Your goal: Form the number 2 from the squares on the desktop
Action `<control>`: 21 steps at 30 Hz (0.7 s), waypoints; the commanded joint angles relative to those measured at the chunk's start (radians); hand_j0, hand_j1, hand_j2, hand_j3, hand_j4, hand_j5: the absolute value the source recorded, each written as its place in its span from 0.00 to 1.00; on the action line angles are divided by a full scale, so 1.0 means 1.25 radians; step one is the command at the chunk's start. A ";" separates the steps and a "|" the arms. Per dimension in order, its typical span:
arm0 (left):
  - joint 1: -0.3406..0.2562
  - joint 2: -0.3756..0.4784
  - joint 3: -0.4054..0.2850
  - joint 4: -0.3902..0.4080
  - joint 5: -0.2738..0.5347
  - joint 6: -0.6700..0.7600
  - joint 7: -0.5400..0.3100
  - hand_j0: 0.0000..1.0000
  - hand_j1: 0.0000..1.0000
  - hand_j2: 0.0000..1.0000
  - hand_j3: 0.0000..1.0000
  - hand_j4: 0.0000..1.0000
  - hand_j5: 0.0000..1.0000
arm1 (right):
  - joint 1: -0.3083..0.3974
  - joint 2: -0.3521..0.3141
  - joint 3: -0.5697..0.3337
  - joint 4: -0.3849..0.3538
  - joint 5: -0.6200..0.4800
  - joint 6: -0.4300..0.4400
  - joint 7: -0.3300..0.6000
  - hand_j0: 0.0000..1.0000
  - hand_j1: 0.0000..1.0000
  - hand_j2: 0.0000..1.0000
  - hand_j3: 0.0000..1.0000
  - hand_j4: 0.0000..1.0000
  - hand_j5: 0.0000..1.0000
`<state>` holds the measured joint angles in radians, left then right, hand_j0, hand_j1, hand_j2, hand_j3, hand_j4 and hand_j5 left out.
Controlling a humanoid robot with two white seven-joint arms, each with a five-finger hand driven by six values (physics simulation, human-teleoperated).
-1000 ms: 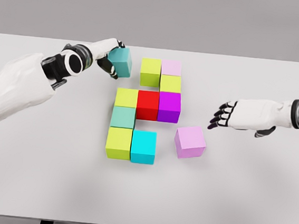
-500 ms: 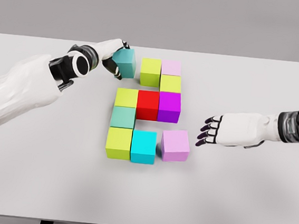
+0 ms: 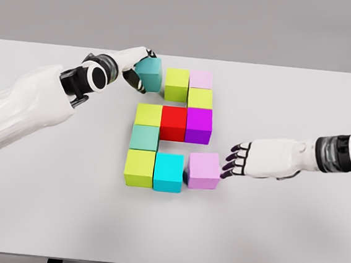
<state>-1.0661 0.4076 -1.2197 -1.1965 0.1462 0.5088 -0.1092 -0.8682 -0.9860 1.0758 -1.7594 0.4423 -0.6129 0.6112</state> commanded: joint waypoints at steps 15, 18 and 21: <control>0.004 -0.012 -0.001 0.000 -0.003 -0.002 0.001 0.89 0.89 0.89 0.89 0.89 0.89 | -0.048 0.079 -0.010 0.180 -0.004 0.002 0.000 1.00 1.00 1.00 1.00 1.00 1.00; 0.004 -0.012 -0.001 0.001 -0.004 -0.001 0.000 0.89 0.89 0.89 0.89 0.89 0.89 | -0.058 0.106 -0.009 0.226 0.000 0.002 0.000 1.00 1.00 1.00 1.00 1.00 1.00; 0.002 -0.012 -0.001 0.001 -0.004 -0.001 0.000 0.89 0.89 0.89 0.89 0.89 0.89 | -0.059 0.114 -0.005 0.234 0.001 0.002 0.000 1.00 1.00 1.00 1.00 1.00 1.00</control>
<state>-1.0630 0.3937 -1.2215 -1.1953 0.1459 0.5083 -0.1084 -0.9419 -0.8578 1.0676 -1.4869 0.4459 -0.6130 0.6112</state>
